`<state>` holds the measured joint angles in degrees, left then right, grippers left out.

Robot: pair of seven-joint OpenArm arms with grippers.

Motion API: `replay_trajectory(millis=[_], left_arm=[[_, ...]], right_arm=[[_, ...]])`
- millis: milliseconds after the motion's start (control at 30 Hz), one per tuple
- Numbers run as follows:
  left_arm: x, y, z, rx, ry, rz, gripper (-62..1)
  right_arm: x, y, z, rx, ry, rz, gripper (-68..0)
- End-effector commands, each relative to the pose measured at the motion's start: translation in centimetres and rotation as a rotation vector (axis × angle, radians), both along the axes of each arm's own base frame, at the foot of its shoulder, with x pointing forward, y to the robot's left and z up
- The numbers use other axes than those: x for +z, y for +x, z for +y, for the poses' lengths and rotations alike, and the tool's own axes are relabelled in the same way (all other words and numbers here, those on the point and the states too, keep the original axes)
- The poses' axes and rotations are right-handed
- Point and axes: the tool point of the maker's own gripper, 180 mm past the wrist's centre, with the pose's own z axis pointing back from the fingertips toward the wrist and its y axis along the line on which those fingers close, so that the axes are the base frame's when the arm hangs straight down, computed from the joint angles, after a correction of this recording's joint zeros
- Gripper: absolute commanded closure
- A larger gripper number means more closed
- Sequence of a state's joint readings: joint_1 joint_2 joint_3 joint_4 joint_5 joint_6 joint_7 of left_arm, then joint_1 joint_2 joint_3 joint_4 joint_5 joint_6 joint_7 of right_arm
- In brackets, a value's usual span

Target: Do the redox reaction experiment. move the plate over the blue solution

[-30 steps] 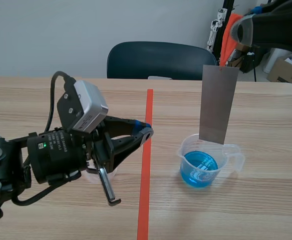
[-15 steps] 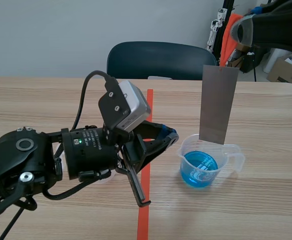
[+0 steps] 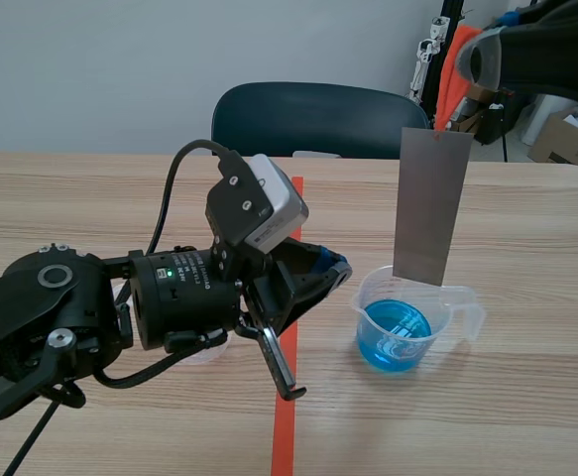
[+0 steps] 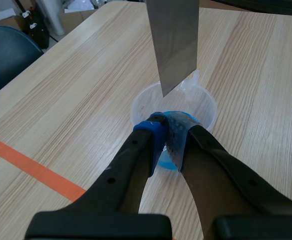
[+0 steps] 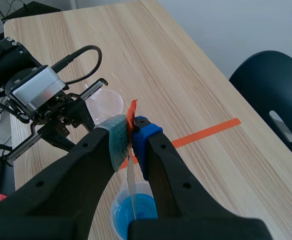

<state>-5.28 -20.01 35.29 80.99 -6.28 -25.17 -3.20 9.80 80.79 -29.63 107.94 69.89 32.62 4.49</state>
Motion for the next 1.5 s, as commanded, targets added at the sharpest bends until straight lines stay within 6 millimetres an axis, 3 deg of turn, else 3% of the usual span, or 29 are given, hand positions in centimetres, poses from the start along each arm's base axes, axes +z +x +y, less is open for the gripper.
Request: replay_trajectory(millis=[0,1467], left_arm=[[0.92,0.15,-0.43,-0.002,-0.033,-0.013,-2.9],[0.81,0.16,-0.65,0.000,-0.028,-0.007,-2.9]], right_arm=[[1.44,0.43,-0.14,-0.005,0.020,-0.037,-0.2],[1.45,0.43,-0.14,-0.005,0.020,-0.037,-0.2]])
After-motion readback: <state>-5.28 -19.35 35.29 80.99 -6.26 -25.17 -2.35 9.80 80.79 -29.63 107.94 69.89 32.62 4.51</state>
